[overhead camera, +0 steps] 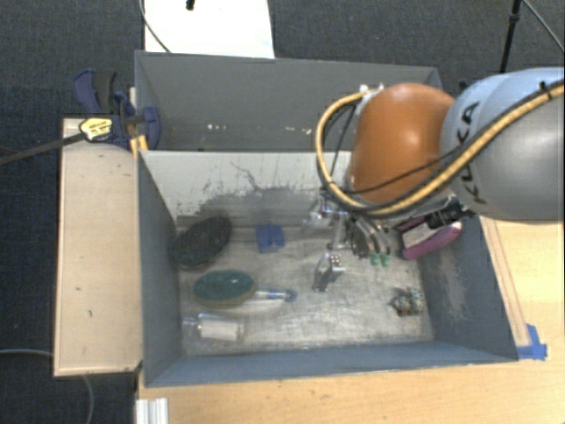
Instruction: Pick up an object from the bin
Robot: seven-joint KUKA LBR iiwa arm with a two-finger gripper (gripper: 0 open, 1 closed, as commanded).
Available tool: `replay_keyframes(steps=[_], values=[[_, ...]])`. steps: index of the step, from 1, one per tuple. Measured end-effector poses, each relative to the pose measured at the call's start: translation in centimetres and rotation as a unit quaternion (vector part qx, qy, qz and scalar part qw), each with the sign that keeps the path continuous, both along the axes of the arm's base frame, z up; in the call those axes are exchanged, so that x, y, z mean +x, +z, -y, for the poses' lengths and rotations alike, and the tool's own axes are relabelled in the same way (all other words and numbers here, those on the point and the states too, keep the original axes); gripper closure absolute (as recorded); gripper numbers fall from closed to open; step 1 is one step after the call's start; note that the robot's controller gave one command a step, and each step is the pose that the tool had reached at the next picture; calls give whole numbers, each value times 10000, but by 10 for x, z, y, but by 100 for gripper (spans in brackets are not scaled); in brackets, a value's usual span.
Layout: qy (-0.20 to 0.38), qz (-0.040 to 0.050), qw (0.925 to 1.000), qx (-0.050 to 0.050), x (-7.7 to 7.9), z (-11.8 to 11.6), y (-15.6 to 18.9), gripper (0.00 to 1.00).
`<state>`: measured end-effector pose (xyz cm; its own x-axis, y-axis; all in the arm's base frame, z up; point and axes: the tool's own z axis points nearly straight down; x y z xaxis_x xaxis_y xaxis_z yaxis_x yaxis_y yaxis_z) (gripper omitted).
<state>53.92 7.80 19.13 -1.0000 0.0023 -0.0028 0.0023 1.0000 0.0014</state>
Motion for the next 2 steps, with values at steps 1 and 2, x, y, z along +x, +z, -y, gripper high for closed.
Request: replay_keyframes(steps=[1, 2], values=[[503, -51, 9987, -5, -48, -32, -95, 0], [470, -2, 9989, -3, -44, -30, -91, 100]])
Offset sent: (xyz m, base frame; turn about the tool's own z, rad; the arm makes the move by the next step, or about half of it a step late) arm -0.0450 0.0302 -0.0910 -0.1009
